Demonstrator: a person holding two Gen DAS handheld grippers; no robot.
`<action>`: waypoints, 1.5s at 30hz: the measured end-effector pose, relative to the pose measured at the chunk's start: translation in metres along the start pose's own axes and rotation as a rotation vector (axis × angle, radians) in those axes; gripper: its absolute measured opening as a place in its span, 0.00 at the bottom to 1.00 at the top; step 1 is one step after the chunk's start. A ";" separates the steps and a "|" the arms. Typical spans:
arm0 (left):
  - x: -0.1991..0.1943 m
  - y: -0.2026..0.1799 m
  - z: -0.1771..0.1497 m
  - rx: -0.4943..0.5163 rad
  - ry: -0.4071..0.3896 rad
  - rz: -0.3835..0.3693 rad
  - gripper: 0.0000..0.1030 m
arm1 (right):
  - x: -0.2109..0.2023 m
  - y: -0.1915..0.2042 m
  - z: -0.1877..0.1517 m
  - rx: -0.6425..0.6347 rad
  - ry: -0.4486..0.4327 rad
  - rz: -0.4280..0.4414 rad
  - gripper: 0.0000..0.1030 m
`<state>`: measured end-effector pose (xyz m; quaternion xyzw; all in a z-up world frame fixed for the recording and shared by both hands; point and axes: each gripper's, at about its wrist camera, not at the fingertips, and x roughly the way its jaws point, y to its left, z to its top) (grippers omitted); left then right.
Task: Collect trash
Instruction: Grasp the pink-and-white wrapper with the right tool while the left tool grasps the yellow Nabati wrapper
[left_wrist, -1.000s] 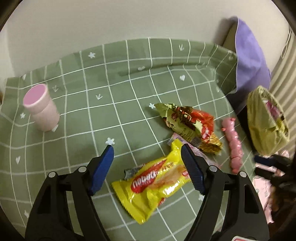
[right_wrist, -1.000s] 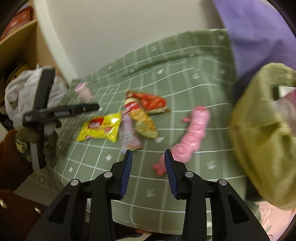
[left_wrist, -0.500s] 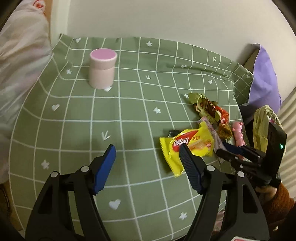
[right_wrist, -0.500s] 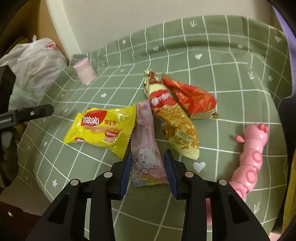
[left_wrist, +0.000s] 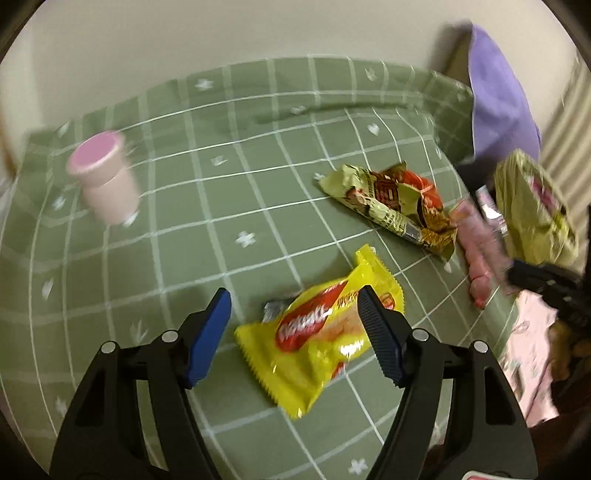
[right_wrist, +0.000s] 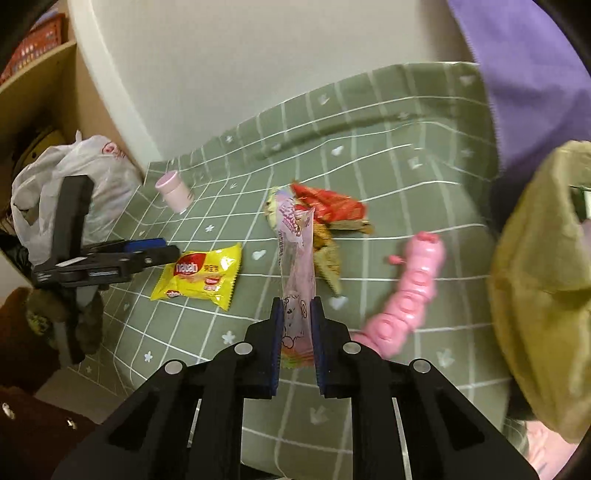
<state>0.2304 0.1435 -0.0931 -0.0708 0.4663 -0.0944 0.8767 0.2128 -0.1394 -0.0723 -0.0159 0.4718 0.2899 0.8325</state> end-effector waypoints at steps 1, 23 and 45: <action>0.007 -0.003 0.004 0.019 0.010 0.005 0.65 | -0.004 -0.003 -0.003 0.003 -0.001 -0.007 0.15; -0.010 0.008 -0.038 -0.115 0.002 0.006 0.60 | 0.002 0.007 -0.012 -0.010 0.038 0.002 0.15; 0.001 -0.017 -0.045 -0.116 0.057 0.031 0.35 | 0.001 0.005 -0.020 0.025 0.044 -0.002 0.15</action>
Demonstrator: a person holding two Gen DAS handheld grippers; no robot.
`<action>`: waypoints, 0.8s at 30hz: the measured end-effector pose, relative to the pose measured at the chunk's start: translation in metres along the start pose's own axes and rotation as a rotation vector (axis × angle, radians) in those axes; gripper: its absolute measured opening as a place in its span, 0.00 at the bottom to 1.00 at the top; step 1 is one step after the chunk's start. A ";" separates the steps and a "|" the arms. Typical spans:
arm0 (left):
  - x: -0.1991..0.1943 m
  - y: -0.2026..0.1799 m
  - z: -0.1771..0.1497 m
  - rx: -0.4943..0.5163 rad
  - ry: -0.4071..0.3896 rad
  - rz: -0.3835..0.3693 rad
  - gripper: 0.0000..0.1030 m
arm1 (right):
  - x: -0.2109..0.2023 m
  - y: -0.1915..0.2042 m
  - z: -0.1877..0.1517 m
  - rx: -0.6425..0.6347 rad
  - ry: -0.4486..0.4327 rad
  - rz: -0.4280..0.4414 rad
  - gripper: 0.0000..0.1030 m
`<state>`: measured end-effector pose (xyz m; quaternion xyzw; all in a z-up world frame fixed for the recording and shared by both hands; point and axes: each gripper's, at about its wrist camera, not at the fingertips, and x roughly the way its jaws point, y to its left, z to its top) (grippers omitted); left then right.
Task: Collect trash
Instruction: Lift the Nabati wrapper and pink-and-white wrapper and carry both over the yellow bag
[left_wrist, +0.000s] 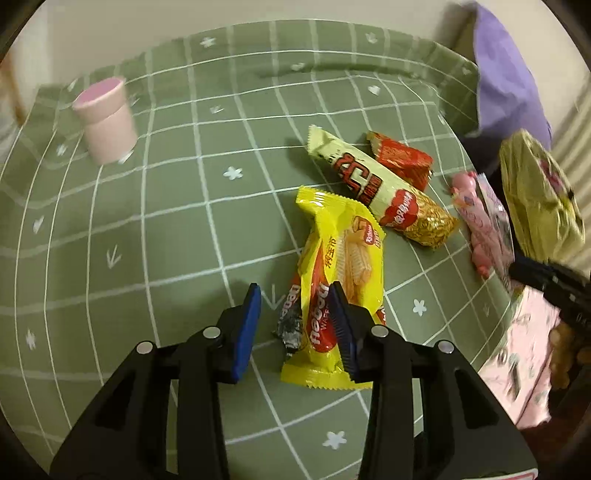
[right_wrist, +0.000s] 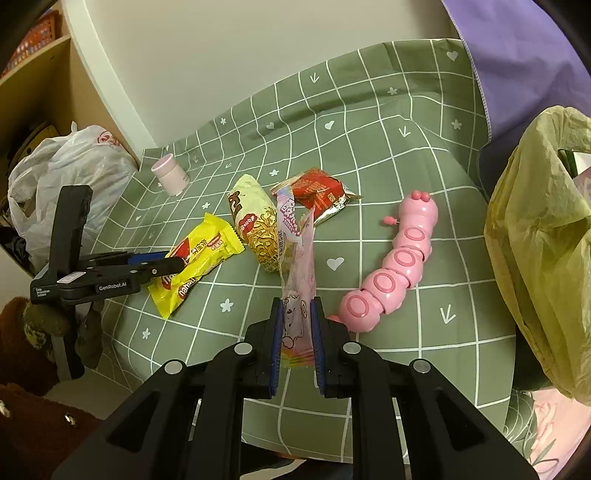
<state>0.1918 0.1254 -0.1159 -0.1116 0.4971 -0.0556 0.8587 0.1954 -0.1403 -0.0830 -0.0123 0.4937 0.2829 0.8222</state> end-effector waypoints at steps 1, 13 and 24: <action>-0.002 0.002 -0.002 -0.032 -0.004 0.005 0.35 | -0.001 0.000 0.000 0.001 -0.002 -0.002 0.15; 0.000 -0.011 -0.006 0.033 -0.011 0.065 0.19 | 0.004 -0.002 -0.002 0.021 0.015 0.001 0.15; -0.036 -0.018 -0.008 -0.008 -0.116 -0.001 0.05 | -0.009 -0.008 0.009 0.034 -0.045 -0.011 0.15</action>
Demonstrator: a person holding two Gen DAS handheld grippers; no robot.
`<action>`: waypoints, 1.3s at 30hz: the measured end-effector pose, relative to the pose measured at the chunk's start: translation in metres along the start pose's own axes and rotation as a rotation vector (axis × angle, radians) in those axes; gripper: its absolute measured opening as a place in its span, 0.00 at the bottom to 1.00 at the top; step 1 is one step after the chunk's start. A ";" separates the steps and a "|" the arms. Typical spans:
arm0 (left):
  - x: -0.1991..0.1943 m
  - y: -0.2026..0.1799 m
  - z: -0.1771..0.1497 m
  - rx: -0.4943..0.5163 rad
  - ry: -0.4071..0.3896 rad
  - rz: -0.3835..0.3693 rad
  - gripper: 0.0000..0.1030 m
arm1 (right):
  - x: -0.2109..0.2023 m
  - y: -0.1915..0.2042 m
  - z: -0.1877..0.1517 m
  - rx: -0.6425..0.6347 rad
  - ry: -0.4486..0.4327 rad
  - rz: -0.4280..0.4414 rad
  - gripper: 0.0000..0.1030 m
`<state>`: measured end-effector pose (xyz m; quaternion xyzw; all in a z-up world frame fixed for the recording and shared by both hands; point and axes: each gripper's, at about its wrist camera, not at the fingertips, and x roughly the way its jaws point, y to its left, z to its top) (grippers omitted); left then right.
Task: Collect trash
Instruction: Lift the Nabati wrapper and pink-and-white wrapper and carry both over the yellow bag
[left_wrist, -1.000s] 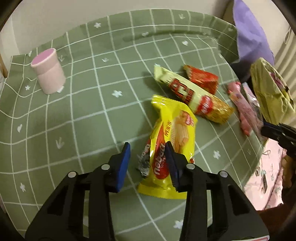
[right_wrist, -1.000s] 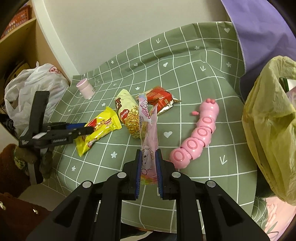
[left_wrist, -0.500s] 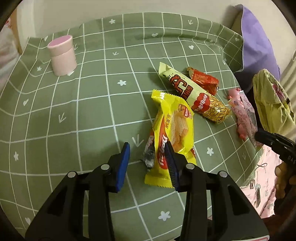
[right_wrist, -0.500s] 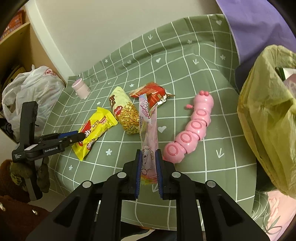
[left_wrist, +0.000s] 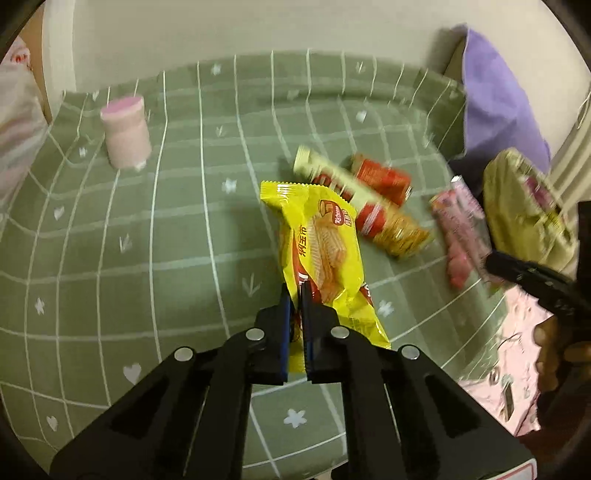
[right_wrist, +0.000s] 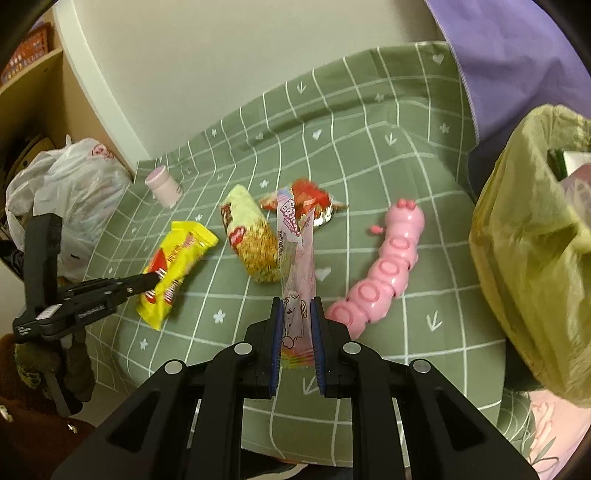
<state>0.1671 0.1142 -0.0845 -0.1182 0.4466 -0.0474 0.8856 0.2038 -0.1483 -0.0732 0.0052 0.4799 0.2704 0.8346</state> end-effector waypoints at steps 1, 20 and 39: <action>-0.004 -0.002 0.004 0.001 -0.015 -0.006 0.05 | -0.002 -0.001 0.003 -0.001 -0.010 -0.001 0.15; -0.066 -0.130 0.135 0.263 -0.278 -0.150 0.05 | -0.124 -0.045 0.065 -0.030 -0.335 -0.148 0.15; -0.009 -0.293 0.141 0.491 -0.138 -0.466 0.05 | -0.229 -0.127 0.024 0.092 -0.403 -0.407 0.15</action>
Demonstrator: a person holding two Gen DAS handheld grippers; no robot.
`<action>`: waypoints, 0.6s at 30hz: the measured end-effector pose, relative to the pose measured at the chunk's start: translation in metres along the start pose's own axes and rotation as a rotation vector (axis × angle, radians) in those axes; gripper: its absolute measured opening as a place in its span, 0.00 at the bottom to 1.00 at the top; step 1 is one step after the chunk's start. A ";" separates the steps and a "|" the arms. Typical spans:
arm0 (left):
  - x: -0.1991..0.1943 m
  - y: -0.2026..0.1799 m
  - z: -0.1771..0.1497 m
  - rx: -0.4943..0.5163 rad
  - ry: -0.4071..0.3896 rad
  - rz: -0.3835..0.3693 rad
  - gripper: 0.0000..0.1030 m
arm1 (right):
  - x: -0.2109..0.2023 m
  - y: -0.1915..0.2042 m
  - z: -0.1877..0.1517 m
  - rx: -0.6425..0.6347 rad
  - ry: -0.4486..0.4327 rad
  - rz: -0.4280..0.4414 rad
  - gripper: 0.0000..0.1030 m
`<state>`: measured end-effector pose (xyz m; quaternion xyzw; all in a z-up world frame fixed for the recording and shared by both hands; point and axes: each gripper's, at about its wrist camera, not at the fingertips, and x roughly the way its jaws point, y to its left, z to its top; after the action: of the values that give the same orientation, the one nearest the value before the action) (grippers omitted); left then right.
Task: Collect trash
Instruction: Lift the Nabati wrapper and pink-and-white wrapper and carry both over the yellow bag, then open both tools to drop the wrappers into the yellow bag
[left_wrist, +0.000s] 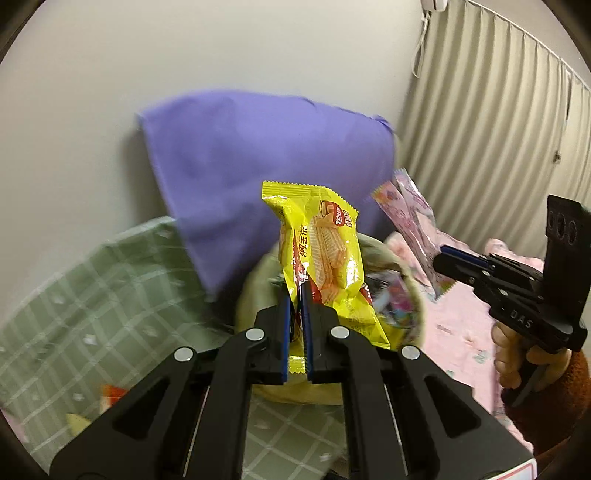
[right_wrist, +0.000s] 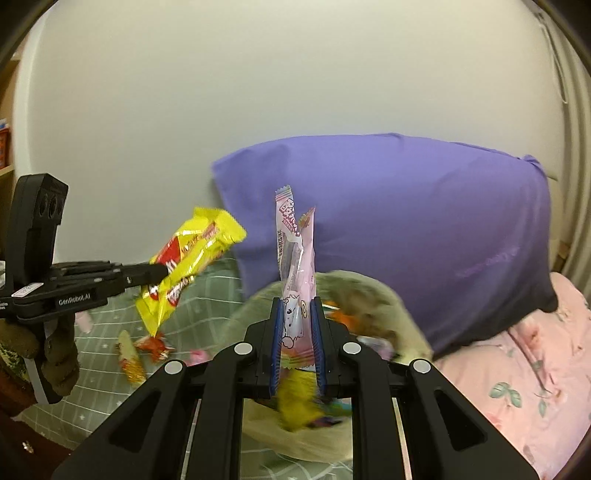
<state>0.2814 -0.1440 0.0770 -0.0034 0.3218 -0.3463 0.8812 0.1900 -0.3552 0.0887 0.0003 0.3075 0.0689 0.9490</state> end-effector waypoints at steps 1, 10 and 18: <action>0.011 -0.005 -0.001 0.006 0.021 -0.016 0.05 | 0.004 -0.003 -0.002 -0.005 0.024 0.004 0.15; 0.082 -0.026 -0.026 0.074 0.189 -0.002 0.05 | 0.064 -0.015 -0.031 -0.025 0.205 0.063 0.15; 0.127 -0.012 -0.026 0.054 0.238 0.043 0.05 | 0.114 -0.019 -0.026 -0.139 0.261 0.056 0.15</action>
<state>0.3297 -0.2252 -0.0125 0.0684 0.4144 -0.3341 0.8438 0.2690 -0.3596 0.0000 -0.0656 0.4227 0.1159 0.8964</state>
